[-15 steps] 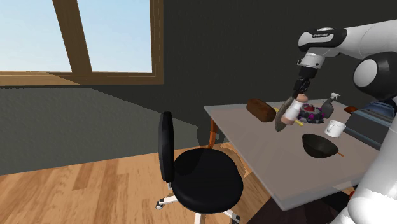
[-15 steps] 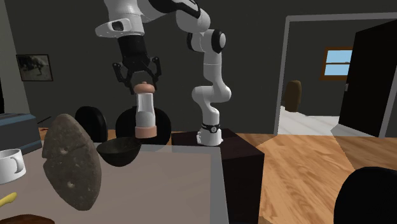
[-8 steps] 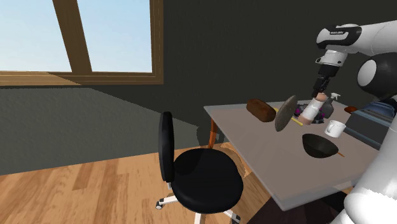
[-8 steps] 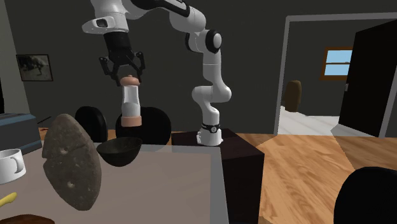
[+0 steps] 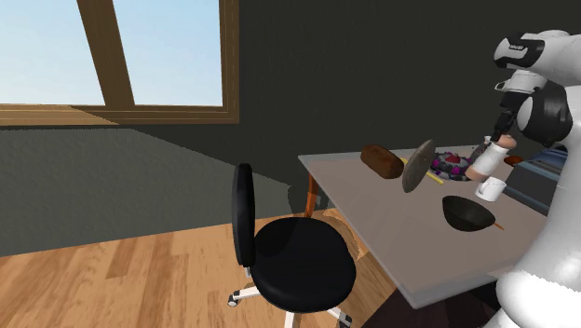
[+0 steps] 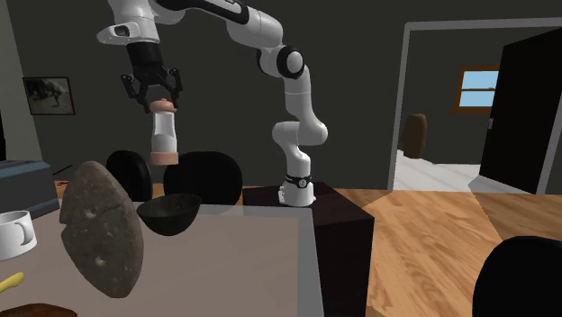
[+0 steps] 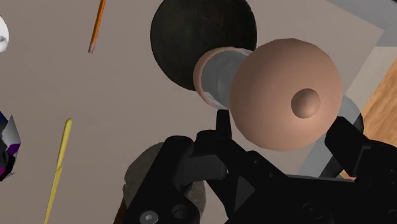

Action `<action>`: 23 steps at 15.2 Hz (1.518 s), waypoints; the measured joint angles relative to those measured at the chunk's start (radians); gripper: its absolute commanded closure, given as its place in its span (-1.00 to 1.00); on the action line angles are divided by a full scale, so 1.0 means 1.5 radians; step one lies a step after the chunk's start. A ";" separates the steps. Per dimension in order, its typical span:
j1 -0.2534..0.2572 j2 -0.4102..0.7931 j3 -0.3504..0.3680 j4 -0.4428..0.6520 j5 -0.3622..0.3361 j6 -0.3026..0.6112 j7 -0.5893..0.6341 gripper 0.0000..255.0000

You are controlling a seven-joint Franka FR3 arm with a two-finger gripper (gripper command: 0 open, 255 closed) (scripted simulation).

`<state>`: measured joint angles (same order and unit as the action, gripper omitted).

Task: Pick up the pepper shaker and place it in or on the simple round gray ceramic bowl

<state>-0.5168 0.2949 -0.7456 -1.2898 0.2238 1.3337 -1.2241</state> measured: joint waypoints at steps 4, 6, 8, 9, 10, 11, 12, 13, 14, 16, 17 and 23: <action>-0.012 0.005 -0.005 -0.016 0.000 0.017 -0.021 1.00; -0.008 0.001 -0.005 -0.038 -0.003 0.036 -0.022 1.00; -0.001 -0.006 -0.004 -0.064 -0.007 0.057 -0.020 1.00; 0.002 -0.010 -0.004 -0.079 -0.009 0.068 -0.020 1.00; 0.005 -0.012 -0.004 -0.090 -0.011 0.078 -0.020 1.00; 0.007 -0.014 -0.004 -0.102 -0.012 0.088 -0.019 1.00; 0.009 -0.015 -0.003 -0.112 -0.012 0.098 -0.019 1.00; 0.009 -0.015 -0.004 -0.120 -0.012 0.105 -0.021 1.00; 0.010 -0.016 -0.004 -0.131 -0.013 0.115 -0.022 1.00; 0.015 -0.020 -0.003 -0.152 -0.015 0.134 -0.020 1.00; 0.015 -0.018 -0.002 -0.159 -0.014 0.141 -0.021 1.00; 0.019 -0.014 0.000 -0.213 -0.011 0.197 -0.026 1.00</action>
<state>-0.4876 0.2733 -0.7449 -1.6088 0.2080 1.6296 -1.2629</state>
